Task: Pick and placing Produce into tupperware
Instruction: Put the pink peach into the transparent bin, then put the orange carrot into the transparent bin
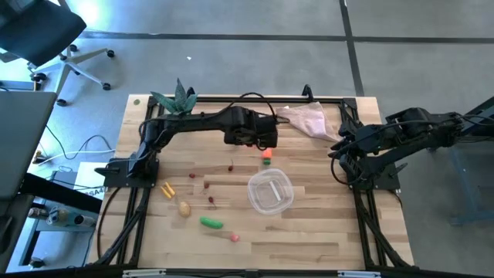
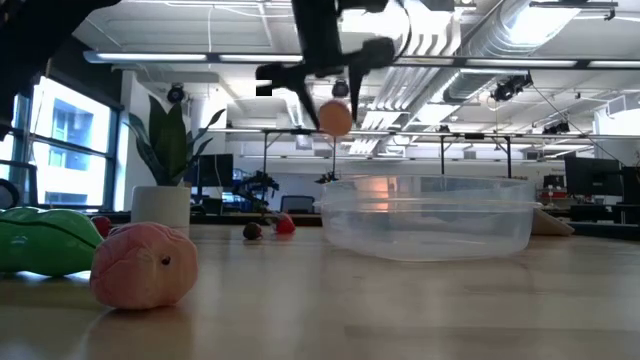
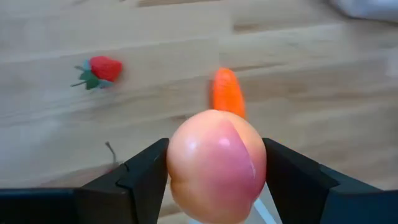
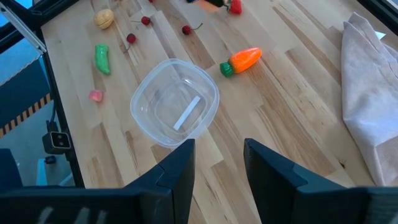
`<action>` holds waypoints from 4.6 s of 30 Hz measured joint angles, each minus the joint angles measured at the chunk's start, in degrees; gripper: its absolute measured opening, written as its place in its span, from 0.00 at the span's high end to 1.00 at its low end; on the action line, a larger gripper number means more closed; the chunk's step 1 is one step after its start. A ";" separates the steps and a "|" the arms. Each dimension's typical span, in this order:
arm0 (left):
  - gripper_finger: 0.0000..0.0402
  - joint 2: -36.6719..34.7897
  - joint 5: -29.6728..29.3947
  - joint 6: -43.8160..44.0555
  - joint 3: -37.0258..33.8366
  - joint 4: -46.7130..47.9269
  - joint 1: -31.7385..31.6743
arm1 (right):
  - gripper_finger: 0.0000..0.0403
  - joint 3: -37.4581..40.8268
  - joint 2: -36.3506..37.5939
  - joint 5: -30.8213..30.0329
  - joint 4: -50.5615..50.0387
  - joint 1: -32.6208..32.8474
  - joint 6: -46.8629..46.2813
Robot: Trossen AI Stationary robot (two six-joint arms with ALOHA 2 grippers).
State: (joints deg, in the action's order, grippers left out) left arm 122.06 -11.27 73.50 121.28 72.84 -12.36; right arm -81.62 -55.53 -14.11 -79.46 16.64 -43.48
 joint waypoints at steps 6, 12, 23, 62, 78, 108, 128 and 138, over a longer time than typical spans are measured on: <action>0.42 -0.02 -1.19 -1.14 2.53 0.66 5.29 | 0.68 0.00 0.00 -0.02 0.02 0.00 0.00; 0.42 0.00 -1.16 -2.95 2.42 -0.45 10.66 | 0.68 0.01 -0.01 -0.02 0.00 0.00 0.00; 0.42 -0.02 -0.74 -6.51 -6.12 -10.98 16.23 | 0.68 0.00 -0.02 -0.02 0.00 0.00 0.00; 0.38 4.31 7.72 -4.26 -20.70 -29.95 14.93 | 0.68 0.00 -0.02 -0.01 0.03 0.00 0.00; 0.32 4.28 7.27 -4.37 -18.87 -29.58 14.56 | 0.68 0.00 -0.02 -0.02 0.02 0.00 0.00; 0.32 4.22 5.57 -1.47 1.78 -12.88 -1.44 | 0.68 0.00 -0.01 -0.02 0.02 0.00 -0.01; 0.32 12.96 9.72 8.99 -1.08 -14.77 -2.03 | 0.68 0.00 0.00 -0.02 0.02 0.00 -0.01; 0.32 14.64 8.80 10.81 -1.20 -13.89 -2.75 | 0.68 0.00 0.00 0.00 0.02 0.00 -0.02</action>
State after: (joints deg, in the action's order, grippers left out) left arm 136.70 -2.47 84.31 120.08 58.95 -15.11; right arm -81.62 -55.53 -14.11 -79.44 16.64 -43.51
